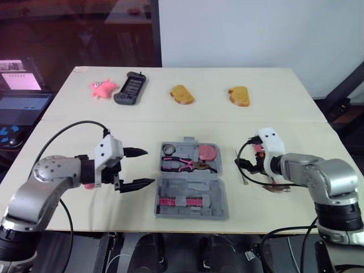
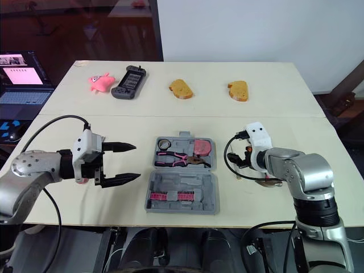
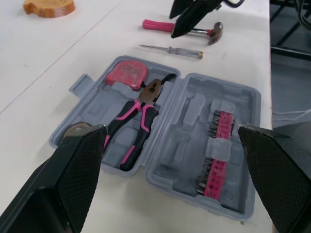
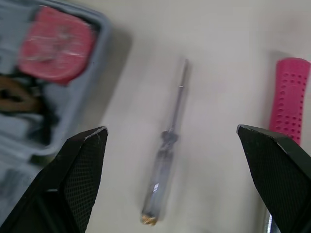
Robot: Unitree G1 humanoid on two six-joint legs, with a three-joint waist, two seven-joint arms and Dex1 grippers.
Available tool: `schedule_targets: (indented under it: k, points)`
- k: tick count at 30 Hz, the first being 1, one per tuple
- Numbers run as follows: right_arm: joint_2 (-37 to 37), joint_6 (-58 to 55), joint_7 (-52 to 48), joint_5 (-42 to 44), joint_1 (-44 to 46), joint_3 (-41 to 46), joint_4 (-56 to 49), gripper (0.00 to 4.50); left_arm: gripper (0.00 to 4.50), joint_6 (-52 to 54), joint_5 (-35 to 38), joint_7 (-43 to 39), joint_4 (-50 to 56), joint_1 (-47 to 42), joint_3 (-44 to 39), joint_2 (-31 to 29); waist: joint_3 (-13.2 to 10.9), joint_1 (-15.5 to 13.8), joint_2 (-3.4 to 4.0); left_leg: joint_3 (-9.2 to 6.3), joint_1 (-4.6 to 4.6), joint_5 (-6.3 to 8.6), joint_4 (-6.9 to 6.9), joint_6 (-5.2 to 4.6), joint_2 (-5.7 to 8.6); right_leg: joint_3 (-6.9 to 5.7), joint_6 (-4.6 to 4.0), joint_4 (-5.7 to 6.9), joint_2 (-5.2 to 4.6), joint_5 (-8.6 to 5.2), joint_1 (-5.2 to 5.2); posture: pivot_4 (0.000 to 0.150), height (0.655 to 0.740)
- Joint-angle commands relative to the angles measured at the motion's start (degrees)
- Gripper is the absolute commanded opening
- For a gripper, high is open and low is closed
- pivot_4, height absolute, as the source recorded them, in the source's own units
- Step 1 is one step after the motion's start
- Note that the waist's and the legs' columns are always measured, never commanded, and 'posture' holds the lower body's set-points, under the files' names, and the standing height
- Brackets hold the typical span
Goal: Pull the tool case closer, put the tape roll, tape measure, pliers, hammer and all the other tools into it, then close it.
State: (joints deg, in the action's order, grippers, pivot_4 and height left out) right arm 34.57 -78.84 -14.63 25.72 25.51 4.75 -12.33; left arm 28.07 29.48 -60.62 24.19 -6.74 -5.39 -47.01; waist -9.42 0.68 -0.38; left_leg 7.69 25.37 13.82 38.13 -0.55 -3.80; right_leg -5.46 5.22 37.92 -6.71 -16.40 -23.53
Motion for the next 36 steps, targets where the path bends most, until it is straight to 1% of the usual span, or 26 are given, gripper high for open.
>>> schedule_targets:
  k: [1, 10, 13, 16, 19, 20, 21, 26, 30, 32, 36]
  points:
    - [-1.6, 1.9, 0.5, -2.5, 1.4, -1.3, 5.1, 4.49, 4.50, 0.1, 0.7, 2.2, 3.4, 1.6, -1.9, 0.1, 0.0, 0.0, 0.00, -0.01, 0.00, 0.00, 0.00, 0.01, 0.00, 0.00, 0.00, 0.00, 0.00, 0.00, 0.00, 0.150, 0.7188]
    - [-2.5, 3.7, -1.6, -5.2, 2.9, -6.1, 9.8, 4.49, 4.50, -1.6, -0.4, 4.4, 3.7, 3.6, -2.1, 0.1, 0.0, 0.1, 0.00, -0.01, 0.00, -0.01, -0.01, 0.01, -0.01, 0.00, 0.00, 0.04, 0.01, 0.00, -0.03, 0.150, 0.7188]
    - [-3.5, 4.8, -1.6, -6.1, 3.3, -6.4, 11.4, 3.78, 4.50, -1.9, -0.3, 4.7, 3.5, 3.9, -2.0, 0.1, 0.0, 0.1, 0.00, 0.00, 0.00, -0.01, -0.01, 0.01, -0.01, 0.00, 0.00, 0.04, 0.01, 0.00, -0.03, 0.150, 0.7188]
    - [-4.3, 4.7, -1.5, -7.0, 3.4, -6.8, 12.3, 2.30, 4.50, -2.3, -0.2, 5.0, 3.7, 4.4, -1.9, 0.2, 0.0, 0.2, 0.00, 0.00, -0.01, -0.01, -0.01, 0.03, -0.01, 0.00, 0.00, 0.04, 0.01, 0.00, -0.02, 0.150, 0.7188]
    - [-5.2, 4.0, -1.5, -7.5, 3.1, -6.4, 13.1, 0.67, 4.50, -2.5, -0.3, 5.3, 3.8, 4.8, -1.9, 0.2, 0.0, 0.2, 0.00, -0.01, -0.01, -0.01, -0.01, 0.03, -0.02, 0.00, -0.01, 0.05, 0.02, 0.00, -0.03, 0.150, 0.7188]
    - [-5.5, 3.6, -1.4, -7.6, 3.0, -6.3, 13.2, 0.22, 4.50, -2.6, -0.4, 5.4, 3.7, 4.9, -1.9, 0.2, 0.0, 0.2, -0.02, 0.00, -0.02, -0.01, -0.01, 0.03, -0.02, 0.00, -0.01, 0.05, 0.02, 0.00, -0.03, 0.150, 0.7188]
    - [-5.6, 3.2, -1.6, -7.5, 2.9, -6.2, 13.1, 0.10, 4.50, -2.7, -0.4, 5.4, 3.6, 4.9, -1.9, 0.2, 0.0, 0.2, -0.03, 0.00, -0.02, -0.02, -0.01, 0.03, -0.03, 0.00, -0.01, 0.05, 0.03, 0.00, -0.02, 0.150, 0.7188]
    - [-5.8, 0.3, -1.6, -7.1, 2.6, -5.2, 10.9, 0.10, 4.50, -3.2, -0.4, 5.4, 3.1, 5.0, -2.0, -0.1, 0.0, 0.2, -0.03, -0.01, -0.02, -0.01, -0.01, 0.03, -0.03, 0.00, -0.01, 0.05, 0.03, -0.01, -0.02, 0.150, 0.7188]
    - [-7.5, -7.4, -0.4, -6.1, 0.8, -0.6, 4.9, 0.10, 4.50, -4.0, -0.7, 5.1, 2.1, 4.8, -1.4, 0.0, 0.0, 0.0, -0.03, -0.01, -0.02, -0.01, -0.02, 0.03, -0.03, 0.00, -0.01, 0.05, 0.03, -0.01, -0.02, 0.150, 0.7188]
    - [-9.6, -11.5, 0.6, -6.2, -1.5, 1.4, 0.7, 0.10, 4.50, -4.4, -0.9, 4.9, 1.8, 4.5, -0.8, 0.2, 0.0, 0.0, -0.03, -0.01, -0.01, -0.01, -0.02, 0.03, -0.03, 0.00, -0.01, 0.05, 0.02, -0.01, -0.02, 0.150, 0.7188]
    - [-13.2, -13.7, 2.4, -4.9, -6.8, 3.6, -5.8, 0.10, 4.50, -5.4, -2.2, 4.9, 0.9, 4.0, 0.6, 0.7, 0.0, 0.0, -0.06, -0.04, -0.01, -0.01, -0.05, 0.03, -0.03, 0.00, -0.02, 0.04, 0.02, -0.01, -0.02, 0.150, 0.7188]
